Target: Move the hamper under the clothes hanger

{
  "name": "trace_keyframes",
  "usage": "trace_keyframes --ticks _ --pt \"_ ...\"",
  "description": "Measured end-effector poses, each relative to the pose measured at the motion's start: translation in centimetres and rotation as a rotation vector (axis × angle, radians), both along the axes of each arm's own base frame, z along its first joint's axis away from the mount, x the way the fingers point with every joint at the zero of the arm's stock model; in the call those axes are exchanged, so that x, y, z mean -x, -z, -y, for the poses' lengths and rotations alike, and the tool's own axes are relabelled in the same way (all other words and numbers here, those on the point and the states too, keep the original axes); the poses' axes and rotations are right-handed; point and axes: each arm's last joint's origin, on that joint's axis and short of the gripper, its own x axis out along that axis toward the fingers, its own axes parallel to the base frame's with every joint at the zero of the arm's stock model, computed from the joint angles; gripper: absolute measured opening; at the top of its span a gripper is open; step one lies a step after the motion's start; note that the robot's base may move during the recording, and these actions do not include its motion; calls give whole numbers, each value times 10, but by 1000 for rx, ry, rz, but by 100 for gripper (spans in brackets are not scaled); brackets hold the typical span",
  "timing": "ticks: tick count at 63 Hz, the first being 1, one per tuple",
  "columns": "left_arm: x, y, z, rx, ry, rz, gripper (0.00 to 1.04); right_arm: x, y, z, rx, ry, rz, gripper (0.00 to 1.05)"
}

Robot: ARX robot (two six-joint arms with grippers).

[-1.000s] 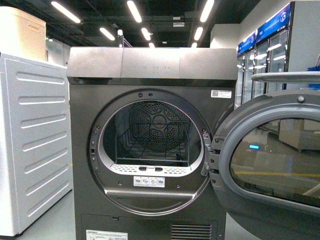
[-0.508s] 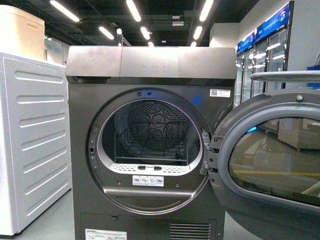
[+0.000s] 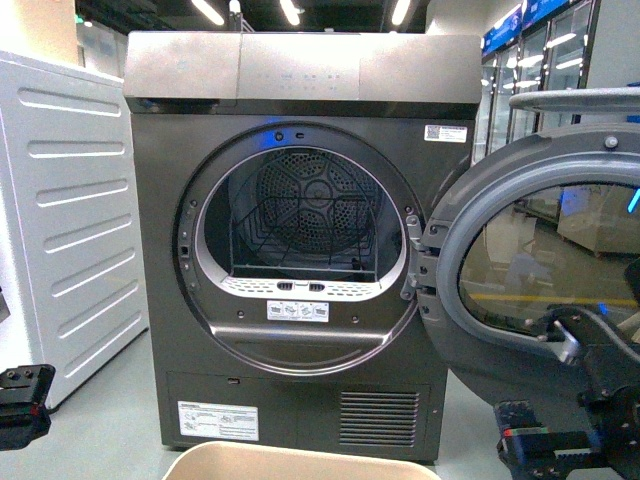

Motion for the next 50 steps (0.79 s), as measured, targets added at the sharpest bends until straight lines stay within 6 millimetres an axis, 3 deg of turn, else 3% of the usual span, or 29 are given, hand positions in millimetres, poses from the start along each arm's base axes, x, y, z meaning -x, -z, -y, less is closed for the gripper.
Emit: trace_keyframes --ticks 18,31,41,50 --pt "-32 47 12 63 -15 -50 98 -41 55 -11 65 23 -122 97" --pt "-44 98 31 58 39 -139 98 -60 98 -12 68 60 -199 97" --pt "-50 125 32 37 51 -183 98 -68 118 -15 67 71 -238 97" --pt "-63 133 35 40 69 -172 98 -74 124 -24 56 59 -252 97"
